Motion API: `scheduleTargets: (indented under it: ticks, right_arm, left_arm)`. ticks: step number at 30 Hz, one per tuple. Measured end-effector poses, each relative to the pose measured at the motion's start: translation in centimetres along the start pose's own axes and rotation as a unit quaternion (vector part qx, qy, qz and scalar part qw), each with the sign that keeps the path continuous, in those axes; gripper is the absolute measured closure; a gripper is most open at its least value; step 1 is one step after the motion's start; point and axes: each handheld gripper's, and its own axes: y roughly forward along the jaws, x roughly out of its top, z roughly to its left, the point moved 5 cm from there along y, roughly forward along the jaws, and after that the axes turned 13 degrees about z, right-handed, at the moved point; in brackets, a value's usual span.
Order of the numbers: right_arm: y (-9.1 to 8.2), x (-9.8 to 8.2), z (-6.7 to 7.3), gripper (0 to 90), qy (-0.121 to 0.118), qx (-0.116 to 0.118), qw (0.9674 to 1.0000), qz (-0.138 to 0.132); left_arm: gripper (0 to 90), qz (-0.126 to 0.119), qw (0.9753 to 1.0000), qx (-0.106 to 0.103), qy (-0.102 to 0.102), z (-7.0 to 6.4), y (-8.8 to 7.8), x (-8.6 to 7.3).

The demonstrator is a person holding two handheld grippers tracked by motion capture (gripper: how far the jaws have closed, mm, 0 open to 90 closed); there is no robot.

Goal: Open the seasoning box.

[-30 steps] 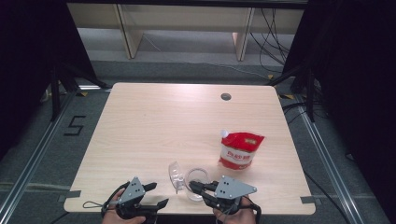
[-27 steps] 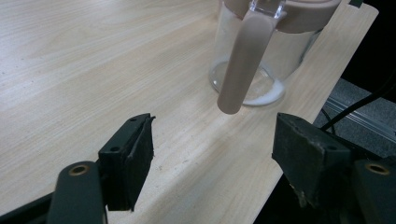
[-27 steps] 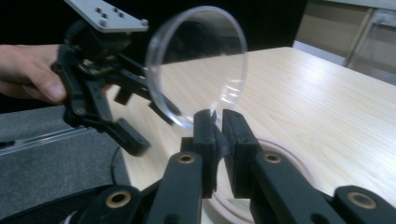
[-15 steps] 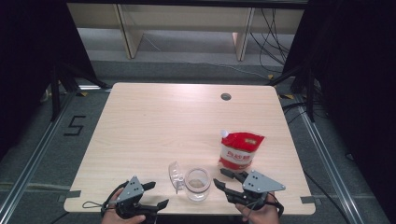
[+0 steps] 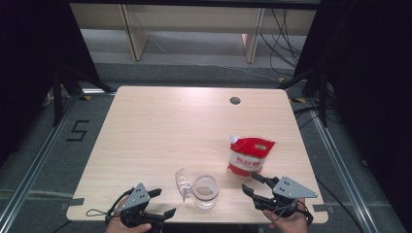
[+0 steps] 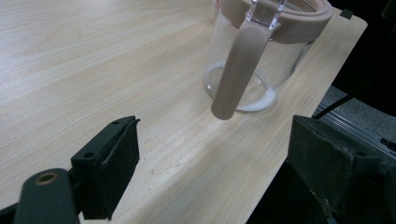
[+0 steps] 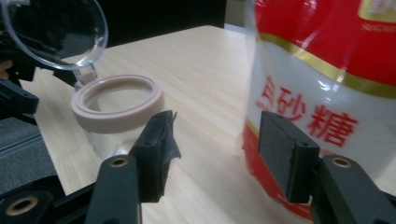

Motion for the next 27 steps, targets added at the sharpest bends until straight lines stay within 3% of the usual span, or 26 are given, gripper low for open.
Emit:
scheduleTargets:
  ticks: [4,5,7,8,10,12,14,15,19,23,24,25,26,27]
  right_arm:
    - [-0.2,-0.6,-0.6,41.7,0.017,-0.010,0.9998,0.007]
    - [-0.2,-0.6,-1.0,40.9,0.008,-0.015,0.9999,0.001]
    - [-0.3,-0.9,-1.2,38.7,0.024,-0.016,0.9995,0.008]
    - [-0.3,-0.8,-1.4,38.0,0.010,-0.015,0.9998,0.003]
    - [-0.2,-1.0,-1.6,35.4,0.019,-0.013,0.9997,0.003]
    - [-0.2,-1.2,-2.1,32.4,0.011,-0.026,0.9996,0.005]
    - [-0.1,-1.4,-2.0,30.4,0.022,-0.016,0.9996,0.011]
    - [-0.1,-1.5,-2.3,28.4,0.012,-0.026,0.9996,0.008]
    - [-0.3,-1.8,-2.6,22.1,0.051,-0.032,0.9981,0.014]
    - [-0.4,-2.1,-3.1,20.3,0.063,-0.034,0.9972,0.022]
    - [-0.3,-2.2,-3.5,20.1,0.052,-0.040,0.9976,0.022]
    - [-0.4,-2.3,-3.2,19.8,0.073,-0.038,0.9963,0.026]
    - [-0.3,-2.2,-3.7,19.3,0.056,-0.044,0.9973,0.020]
    - [-0.3,-2.3,-3.8,18.9,0.059,-0.041,0.9973,0.019]
  left_arm:
    - [16.4,0.003,1.0000,0.000,0.004,0.1,0.0,0.0]
    - [16.4,-0.001,1.0000,-0.002,0.003,0.0,0.0,0.0]
    - [16.4,-0.006,1.0000,-0.004,0.000,0.0,0.1,0.1]
    - [16.4,-0.004,1.0000,-0.004,0.001,0.0,0.1,0.1]
    - [16.4,-0.004,1.0000,-0.004,0.001,0.0,0.1,0.1]
    - [16.4,0.000,1.0000,-0.002,0.001,0.1,0.0,0.1]
    - [16.4,0.000,1.0000,-0.002,0.001,0.1,0.0,0.1]
    - [16.4,-0.002,1.0000,-0.003,0.001,0.1,0.0,0.1]
    - [16.4,0.001,1.0000,-0.003,0.001,0.0,0.0,0.1]
    - [16.3,0.002,1.0000,-0.004,-0.007,-0.1,0.0,0.1]
    - [16.4,0.002,1.0000,-0.005,-0.006,-0.1,0.0,0.1]
    - [16.4,0.002,1.0000,-0.005,-0.007,-0.2,0.0,0.1]
    - [16.4,0.001,1.0000,-0.005,-0.007,-0.1,0.0,0.1]
    - [16.3,0.002,1.0000,-0.006,-0.007,-0.1,0.0,0.1]
